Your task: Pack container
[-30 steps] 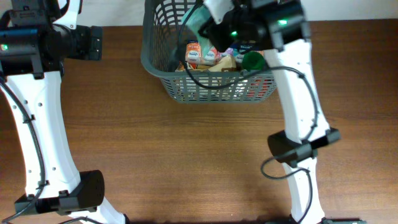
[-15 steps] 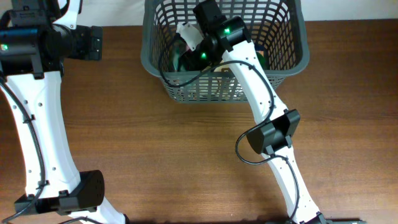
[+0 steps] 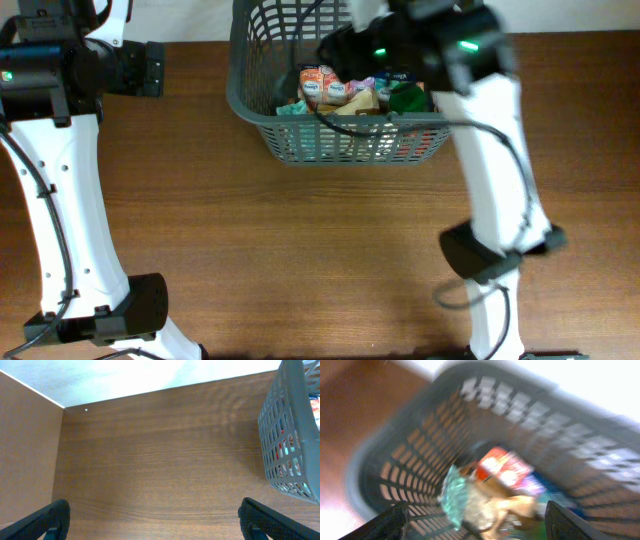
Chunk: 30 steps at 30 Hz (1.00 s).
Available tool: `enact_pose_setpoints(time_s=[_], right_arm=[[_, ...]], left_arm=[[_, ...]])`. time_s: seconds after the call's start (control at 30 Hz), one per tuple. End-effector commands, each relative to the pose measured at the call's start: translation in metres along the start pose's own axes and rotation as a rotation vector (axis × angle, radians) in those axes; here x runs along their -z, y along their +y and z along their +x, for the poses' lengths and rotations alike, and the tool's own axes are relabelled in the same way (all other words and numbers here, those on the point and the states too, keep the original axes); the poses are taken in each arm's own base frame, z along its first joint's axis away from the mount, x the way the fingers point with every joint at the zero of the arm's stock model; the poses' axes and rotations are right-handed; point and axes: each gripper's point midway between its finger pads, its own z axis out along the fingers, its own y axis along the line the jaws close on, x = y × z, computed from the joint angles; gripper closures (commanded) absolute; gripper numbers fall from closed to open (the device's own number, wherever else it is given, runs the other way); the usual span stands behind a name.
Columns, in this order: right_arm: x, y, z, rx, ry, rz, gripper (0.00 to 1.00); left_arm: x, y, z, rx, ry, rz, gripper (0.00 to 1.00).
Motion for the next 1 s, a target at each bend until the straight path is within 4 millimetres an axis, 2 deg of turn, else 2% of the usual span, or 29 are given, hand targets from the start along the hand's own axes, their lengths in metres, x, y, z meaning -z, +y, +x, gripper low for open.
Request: enact_pose_setpoints(time_s=[0.0, 0.07, 0.17, 0.33, 0.4, 0.47, 0.67, 0.73, 0.97], right_arm=[[0.111, -0.051, -0.024, -0.046, -0.163, 0.370, 0.15], [0.149, -0.073, -0.019, -0.076, -0.185, 0.514, 0.15], [0.198, -0.108, -0.001, -0.156, -0.182, 0.704, 0.16], [0.258, -0.163, 0.030, -0.363, -0.225, 0.856, 0.16], [0.274, -0.183, 0.043, -0.454, -0.240, 0.898, 0.12], [0.280, -0.200, 0.061, -0.538, -0.222, 0.906, 0.01], [0.276, -0.225, 0.110, -0.654, -0.064, 0.915, 0.01], [0.274, -0.229, 0.118, -0.668, -0.033, 0.921, 0.01], [0.264, -0.233, 0.125, -0.675, 0.011, 0.914, 0.01]], left_arm=[[-0.002, -0.001, 0.001, 0.014, 0.004, 0.010, 0.01], [-0.002, -0.001, 0.001, 0.014, 0.004, 0.010, 0.01], [-0.002, -0.001, 0.001, 0.014, 0.004, 0.010, 0.01], [-0.002, -0.001, 0.001, 0.014, 0.004, 0.010, 0.01], [-0.002, -0.001, 0.001, 0.014, 0.004, 0.010, 0.01], [-0.002, -0.001, 0.001, 0.014, 0.004, 0.010, 0.01], [-0.002, -0.001, 0.001, 0.014, 0.004, 0.010, 0.01], [-0.002, -0.001, 0.001, 0.014, 0.004, 0.010, 0.01], [-0.002, -0.001, 0.001, 0.014, 0.004, 0.010, 0.01]])
